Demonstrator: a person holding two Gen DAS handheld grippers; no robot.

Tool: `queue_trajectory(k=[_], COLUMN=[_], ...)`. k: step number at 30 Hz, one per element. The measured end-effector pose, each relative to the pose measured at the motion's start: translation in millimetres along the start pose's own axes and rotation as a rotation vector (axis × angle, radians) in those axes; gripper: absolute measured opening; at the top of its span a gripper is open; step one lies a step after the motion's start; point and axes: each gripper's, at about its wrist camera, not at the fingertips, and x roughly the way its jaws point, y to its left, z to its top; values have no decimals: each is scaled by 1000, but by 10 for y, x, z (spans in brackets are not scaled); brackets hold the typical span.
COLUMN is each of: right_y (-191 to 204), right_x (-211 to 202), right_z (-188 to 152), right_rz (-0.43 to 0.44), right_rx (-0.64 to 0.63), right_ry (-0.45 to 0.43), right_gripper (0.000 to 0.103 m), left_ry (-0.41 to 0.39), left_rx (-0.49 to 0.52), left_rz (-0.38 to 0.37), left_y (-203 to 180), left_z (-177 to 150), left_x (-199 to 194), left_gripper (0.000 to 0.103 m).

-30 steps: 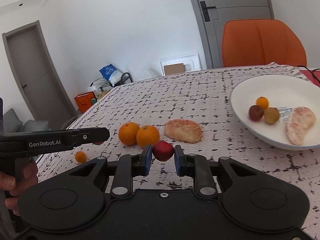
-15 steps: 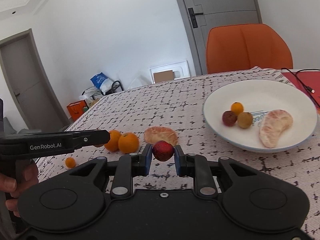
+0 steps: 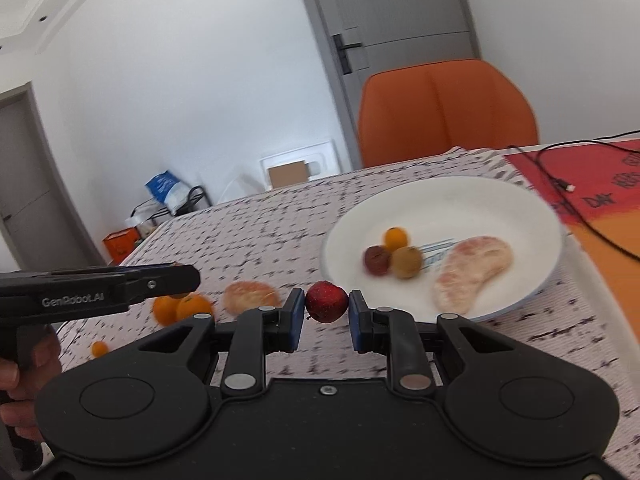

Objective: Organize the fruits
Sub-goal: 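Carry the red fruit and brown pear into the white bowl and open both tools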

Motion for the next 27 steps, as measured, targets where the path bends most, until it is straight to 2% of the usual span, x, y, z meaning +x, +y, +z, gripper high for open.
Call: queue_trajectory(k=[9,12,27], right_y=[-192,-220,-443], right_x=[-21,-12,-257], right_z=[60,75,5], right_rz=[-43,-42,-86], right_rx=[11,14,56], right_ry=[-23,-31,-49], right_gripper=[23,30,30], left_ry=[4,10,30], left_rx=[38,44,122], left_rz=[-28,-34,-85], left_y=[-192,-235,-588], left_z=[120,145,234], left_x=[155,222,494], left_gripper=[24,24,24])
